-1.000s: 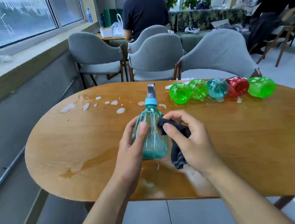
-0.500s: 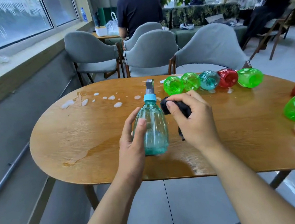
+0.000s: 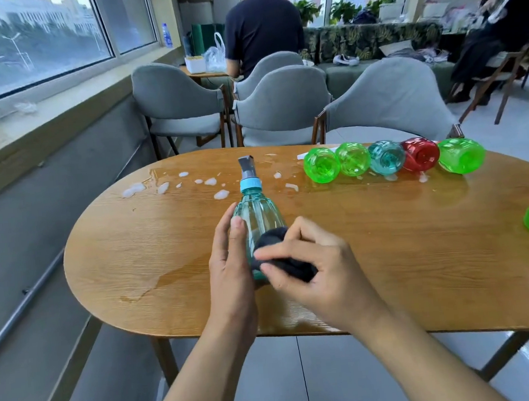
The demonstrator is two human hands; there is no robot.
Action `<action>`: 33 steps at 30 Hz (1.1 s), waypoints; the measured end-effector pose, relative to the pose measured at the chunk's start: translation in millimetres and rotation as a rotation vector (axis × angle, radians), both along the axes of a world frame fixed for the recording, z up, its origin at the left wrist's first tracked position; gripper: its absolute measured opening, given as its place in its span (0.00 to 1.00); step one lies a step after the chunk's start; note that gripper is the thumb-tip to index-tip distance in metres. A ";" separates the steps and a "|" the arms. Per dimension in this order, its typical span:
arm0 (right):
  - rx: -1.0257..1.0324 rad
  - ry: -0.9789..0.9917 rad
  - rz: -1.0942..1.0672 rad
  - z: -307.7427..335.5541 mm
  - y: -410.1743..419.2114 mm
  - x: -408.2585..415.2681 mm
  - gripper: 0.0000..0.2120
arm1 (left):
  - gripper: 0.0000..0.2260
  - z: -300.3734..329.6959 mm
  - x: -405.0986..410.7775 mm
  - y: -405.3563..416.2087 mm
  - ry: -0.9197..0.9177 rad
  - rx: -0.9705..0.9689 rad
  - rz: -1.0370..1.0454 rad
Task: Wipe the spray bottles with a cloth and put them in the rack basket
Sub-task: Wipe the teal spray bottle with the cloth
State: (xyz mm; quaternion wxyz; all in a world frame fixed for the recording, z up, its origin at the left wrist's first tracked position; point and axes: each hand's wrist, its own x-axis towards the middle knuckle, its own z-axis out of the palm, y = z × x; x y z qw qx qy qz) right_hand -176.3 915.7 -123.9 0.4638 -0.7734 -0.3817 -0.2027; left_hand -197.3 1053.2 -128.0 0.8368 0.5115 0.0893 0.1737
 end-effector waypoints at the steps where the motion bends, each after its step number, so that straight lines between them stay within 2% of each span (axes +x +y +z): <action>1: -0.034 -0.001 0.032 -2.4 0.8 -2.3 0.07 | 0.20 1.8 1.2 2.7 -0.011 -0.007 0.019; 4: 0.037 0.020 0.022 0.3 0.0 -6.7 0.05 | 0.21 6.6 1.3 5.3 -0.044 0.031 0.036; 7: 0.259 0.015 -0.136 14.5 -10.0 -0.9 0.06 | 0.20 5.0 -2.0 -0.1 -0.088 0.126 -0.004; 10: 0.313 0.009 -0.224 23.2 -18.2 9.0 0.07 | 0.19 0.7 -5.7 -7.1 -0.103 0.181 -0.045; 16: 0.220 0.038 -0.246 21.7 -12.2 17.1 0.08 | 0.19 -3.1 -7.6 -19.8 -0.106 0.193 -0.109; 22: 0.062 -0.015 -0.084 10.6 -6.9 4.4 0.07 | 0.19 0.4 -0.7 -9.7 -0.057 0.086 -0.024; 25: 0.001 0.012 0.032 6.4 -10.2 -1.0 0.06 | 0.19 3.6 0.5 -3.7 -0.066 0.097 0.000; 27: 0.086 0.078 0.025 9.9 -13.6 -1.5 0.05 | 0.20 4.2 0.2 -3.6 -0.077 0.115 0.005; 30: 0.313 0.126 -0.101 21.3 -21.3 6.0 0.04 | 0.19 2.7 -1.5 -9.7 -0.092 0.143 -0.029; 33: 0.350 0.100 -0.196 28.2 -23.8 15.3 0.06 | 0.20 1.2 -4.1 -17.8 -0.108 0.179 -0.066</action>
